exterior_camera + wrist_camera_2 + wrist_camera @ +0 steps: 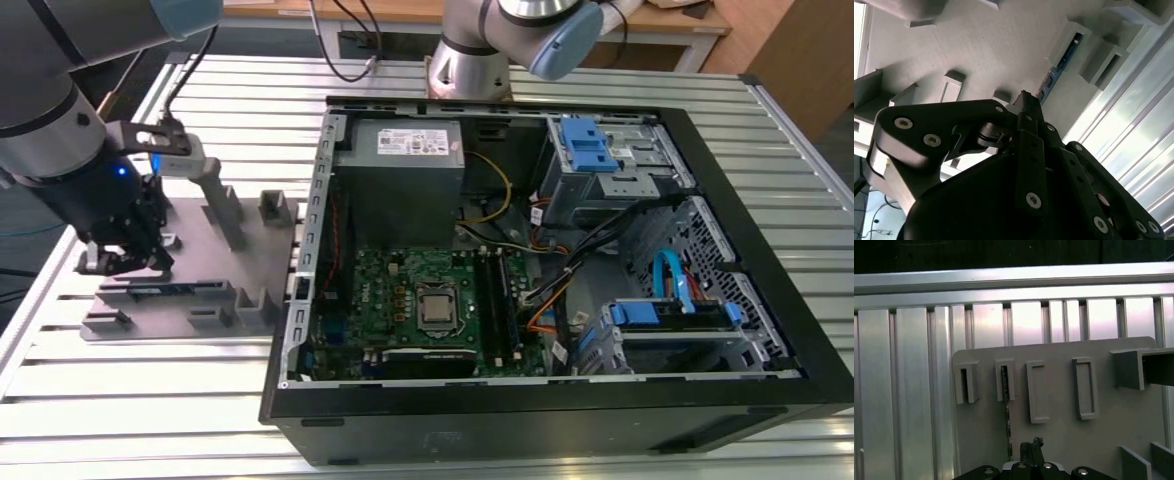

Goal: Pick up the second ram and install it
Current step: 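Pick up the second ram and move it above second insertion slot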

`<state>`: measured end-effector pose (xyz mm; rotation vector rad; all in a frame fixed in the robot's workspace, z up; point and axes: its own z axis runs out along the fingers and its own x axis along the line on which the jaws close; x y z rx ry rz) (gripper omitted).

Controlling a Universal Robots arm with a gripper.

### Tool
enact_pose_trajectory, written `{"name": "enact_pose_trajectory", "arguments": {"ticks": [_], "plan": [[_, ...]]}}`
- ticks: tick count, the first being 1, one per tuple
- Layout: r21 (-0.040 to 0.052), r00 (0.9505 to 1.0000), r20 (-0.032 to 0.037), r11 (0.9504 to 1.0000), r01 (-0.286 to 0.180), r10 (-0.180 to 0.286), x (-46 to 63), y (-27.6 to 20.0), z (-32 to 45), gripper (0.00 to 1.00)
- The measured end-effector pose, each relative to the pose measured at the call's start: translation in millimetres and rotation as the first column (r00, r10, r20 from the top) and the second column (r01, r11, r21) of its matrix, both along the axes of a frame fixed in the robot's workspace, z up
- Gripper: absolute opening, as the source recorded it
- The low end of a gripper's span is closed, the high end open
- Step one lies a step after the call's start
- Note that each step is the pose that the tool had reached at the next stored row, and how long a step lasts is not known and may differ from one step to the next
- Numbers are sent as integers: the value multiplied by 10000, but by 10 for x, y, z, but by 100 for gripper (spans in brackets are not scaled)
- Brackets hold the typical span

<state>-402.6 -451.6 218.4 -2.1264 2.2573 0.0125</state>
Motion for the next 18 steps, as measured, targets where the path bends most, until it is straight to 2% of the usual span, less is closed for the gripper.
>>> {"name": "enact_pose_trajectory", "arguments": {"ticks": [10,14,18], "plan": [[1,9972,0,9972,-753,753,0,0,0,11],[1,9931,0,9931,-1173,1173,0,0,0,11],[1,9870,0,9870,-1606,1606,0,0,0,11]]}}
